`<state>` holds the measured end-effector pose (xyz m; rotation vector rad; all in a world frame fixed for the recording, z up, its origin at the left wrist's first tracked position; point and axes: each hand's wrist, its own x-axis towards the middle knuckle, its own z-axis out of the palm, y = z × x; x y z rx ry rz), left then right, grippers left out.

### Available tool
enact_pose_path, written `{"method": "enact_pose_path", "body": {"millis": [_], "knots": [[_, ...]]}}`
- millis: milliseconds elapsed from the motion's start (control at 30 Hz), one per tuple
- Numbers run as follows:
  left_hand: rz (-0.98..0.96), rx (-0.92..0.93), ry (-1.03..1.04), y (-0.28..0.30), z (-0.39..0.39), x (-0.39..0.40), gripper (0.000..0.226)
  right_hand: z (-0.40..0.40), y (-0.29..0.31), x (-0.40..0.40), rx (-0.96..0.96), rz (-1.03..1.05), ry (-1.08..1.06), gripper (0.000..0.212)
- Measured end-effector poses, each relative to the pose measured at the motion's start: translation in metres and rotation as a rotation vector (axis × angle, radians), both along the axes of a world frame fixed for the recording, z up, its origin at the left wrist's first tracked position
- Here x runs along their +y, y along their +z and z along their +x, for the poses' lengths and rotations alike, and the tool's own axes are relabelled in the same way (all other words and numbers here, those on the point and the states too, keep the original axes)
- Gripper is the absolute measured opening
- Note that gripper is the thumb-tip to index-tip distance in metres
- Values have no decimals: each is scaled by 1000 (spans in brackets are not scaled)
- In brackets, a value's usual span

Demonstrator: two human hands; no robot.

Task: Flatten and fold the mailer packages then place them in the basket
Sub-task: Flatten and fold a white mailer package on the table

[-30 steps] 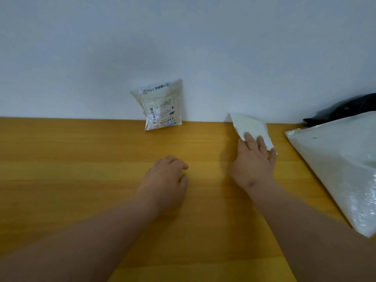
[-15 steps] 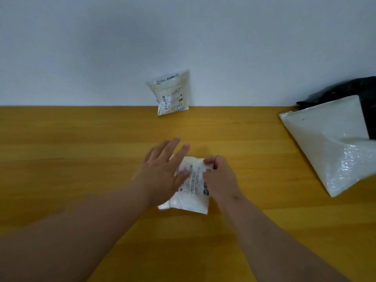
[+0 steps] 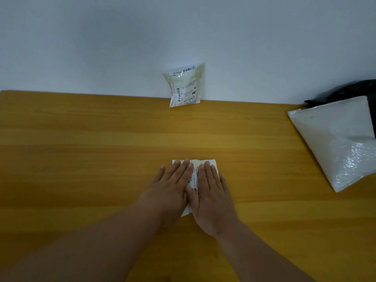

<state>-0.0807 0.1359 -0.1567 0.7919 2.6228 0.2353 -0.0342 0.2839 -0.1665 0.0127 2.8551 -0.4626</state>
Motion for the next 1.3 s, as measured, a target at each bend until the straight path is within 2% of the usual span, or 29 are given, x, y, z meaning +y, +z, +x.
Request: {"method": "enact_pose_path", "body": {"millis": [167,267,400,633,733,933,1033,1100,1200,1233,1300], "knots": [[-75,30,-51,1,-4,-1,75,0,-1,0,-21,-15,7,95],[-119,37,-76,7,-8,-1,61,-1,-2,-2,-28,-19,-6,97],[-118,52,-97,13,-12,0,62,-4,-4,-2,-19,-13,-14,93],[-109,45,-71,3,-5,-2,65,0,-26,-8,188,49,-67,68],[-66,149,-86,-13,-4,-6,67,-1,-28,-8,211,53,-57,71],[-186,52,-134,-11,-3,-5,66,-1,-19,-6,89,4,-50,87],[-129,31,-84,-5,-5,-3,71,-4,-10,-5,0,-41,-58,100],[-99,7,25,-4,-6,-2,75,-5,-4,-3,-20,-93,-105,103],[-79,-34,333,1,-2,-6,103,-4,2,0,64,-150,-349,84],[-81,-56,402,3,0,-7,107,-3,3,0,77,-153,-458,76],[-33,-92,487,9,7,-5,97,-3,6,-2,22,-140,-588,68]]}}
